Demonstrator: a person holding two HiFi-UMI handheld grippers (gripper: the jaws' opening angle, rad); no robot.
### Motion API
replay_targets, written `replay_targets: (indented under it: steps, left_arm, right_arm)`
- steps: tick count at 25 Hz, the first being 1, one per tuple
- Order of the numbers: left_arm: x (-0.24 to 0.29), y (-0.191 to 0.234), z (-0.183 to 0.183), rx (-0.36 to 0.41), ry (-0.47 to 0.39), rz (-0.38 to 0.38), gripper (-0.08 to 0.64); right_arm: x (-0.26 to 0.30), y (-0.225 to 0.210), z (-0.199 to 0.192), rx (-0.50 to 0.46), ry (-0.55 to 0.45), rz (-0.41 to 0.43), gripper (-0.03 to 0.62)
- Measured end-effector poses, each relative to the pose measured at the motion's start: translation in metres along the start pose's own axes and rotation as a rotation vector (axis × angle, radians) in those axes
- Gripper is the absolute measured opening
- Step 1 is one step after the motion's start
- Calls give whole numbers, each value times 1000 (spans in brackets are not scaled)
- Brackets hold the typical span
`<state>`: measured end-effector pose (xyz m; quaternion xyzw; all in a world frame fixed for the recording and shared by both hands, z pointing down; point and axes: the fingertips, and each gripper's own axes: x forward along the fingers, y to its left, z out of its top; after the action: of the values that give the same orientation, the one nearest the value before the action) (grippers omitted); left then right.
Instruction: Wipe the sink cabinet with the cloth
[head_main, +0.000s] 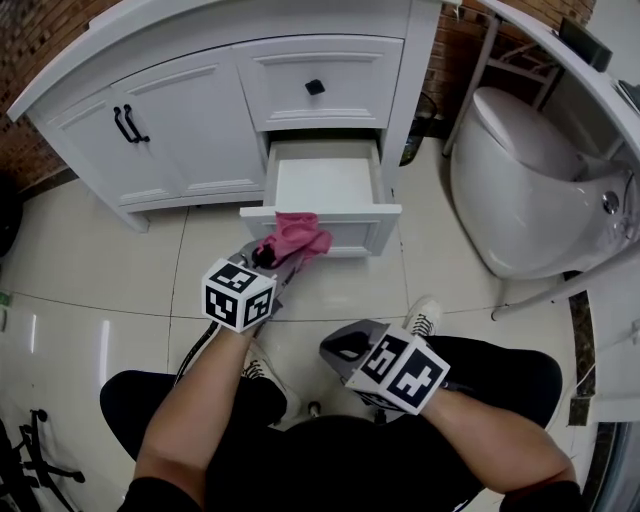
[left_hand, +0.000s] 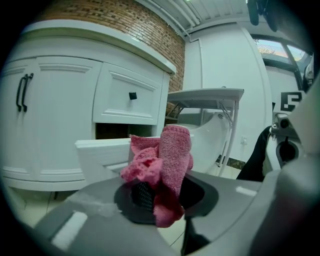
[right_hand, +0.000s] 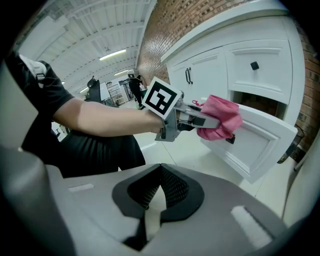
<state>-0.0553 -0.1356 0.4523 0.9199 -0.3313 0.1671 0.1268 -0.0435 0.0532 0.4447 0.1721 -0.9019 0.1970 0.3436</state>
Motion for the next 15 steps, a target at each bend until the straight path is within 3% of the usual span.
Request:
replay_targets:
  steps: [15]
  left_arm:
    - [-49, 66, -28, -106, -20, 206, 94]
  right_arm:
    - [7, 10, 5, -27, 6, 8, 6]
